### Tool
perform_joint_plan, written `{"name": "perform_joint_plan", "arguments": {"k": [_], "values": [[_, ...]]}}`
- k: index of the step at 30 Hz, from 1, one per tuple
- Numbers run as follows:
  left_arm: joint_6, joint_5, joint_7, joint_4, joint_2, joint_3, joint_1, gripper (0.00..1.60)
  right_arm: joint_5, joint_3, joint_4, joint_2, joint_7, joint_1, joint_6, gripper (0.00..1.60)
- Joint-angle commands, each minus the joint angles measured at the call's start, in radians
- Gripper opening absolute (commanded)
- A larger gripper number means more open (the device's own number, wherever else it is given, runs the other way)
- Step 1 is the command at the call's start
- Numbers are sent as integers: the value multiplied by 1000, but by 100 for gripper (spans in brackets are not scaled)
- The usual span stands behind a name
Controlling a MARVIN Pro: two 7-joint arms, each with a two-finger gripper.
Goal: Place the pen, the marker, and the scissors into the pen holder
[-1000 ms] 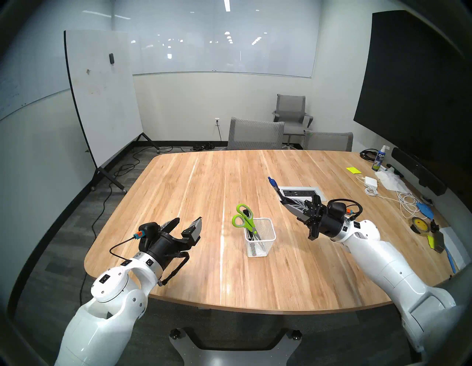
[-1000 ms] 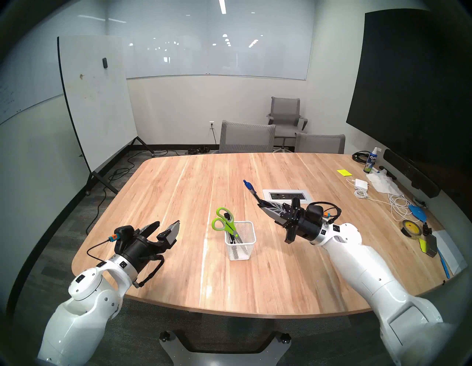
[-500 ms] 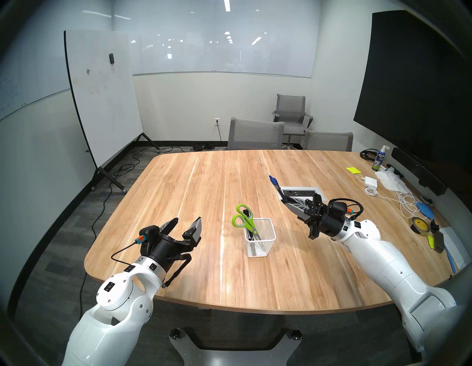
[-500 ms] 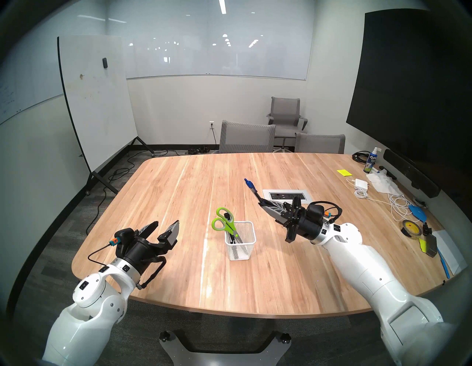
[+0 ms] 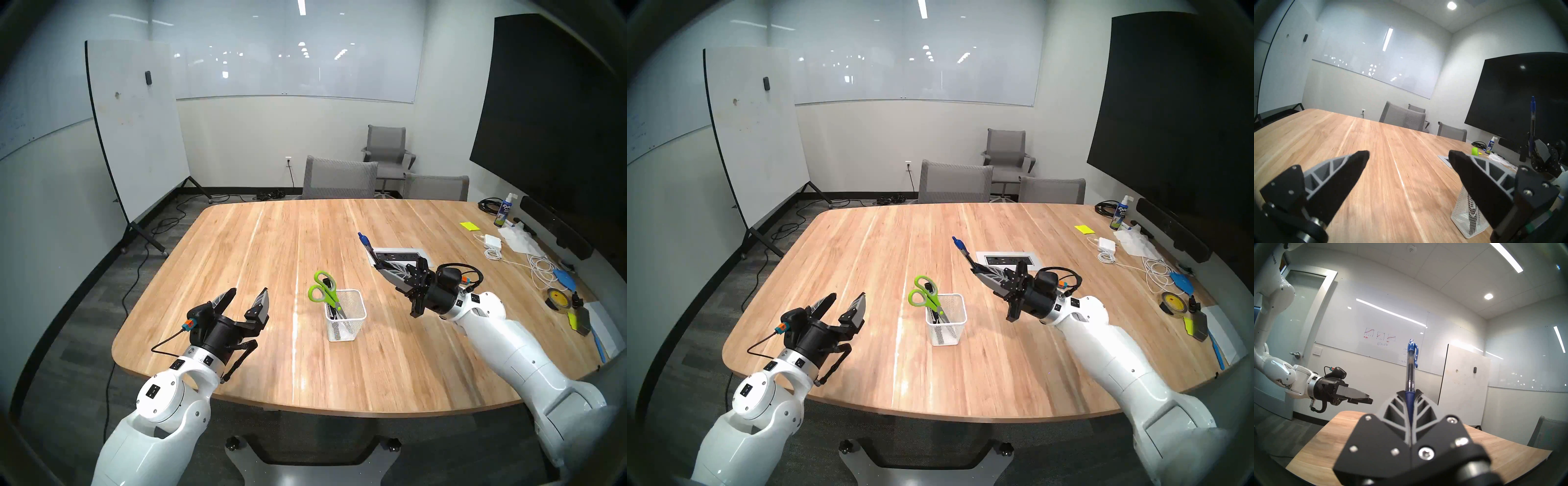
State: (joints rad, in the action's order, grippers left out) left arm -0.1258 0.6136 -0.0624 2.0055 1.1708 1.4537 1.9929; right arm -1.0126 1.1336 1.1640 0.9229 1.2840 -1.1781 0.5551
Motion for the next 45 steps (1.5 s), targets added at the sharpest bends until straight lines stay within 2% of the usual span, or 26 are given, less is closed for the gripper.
{"name": "perform_joint_plan", "arguments": {"k": [1, 16, 30, 45], "values": [[-46, -1, -30, -2, -2, 9, -12, 160, -16, -1, 15, 1, 45, 13, -1, 0], [-83, -3, -66, -26, 5, 10, -19, 160, -19, -5, 14, -1, 44, 14, 1, 0], [-119, -86, -87, -42, -17, 14, -29, 160, -21, -10, 15, -4, 41, 16, 3, 0], [-145, -121, -136, -64, -41, 21, -45, 160, -24, -14, 15, -6, 41, 17, 5, 0]]}}
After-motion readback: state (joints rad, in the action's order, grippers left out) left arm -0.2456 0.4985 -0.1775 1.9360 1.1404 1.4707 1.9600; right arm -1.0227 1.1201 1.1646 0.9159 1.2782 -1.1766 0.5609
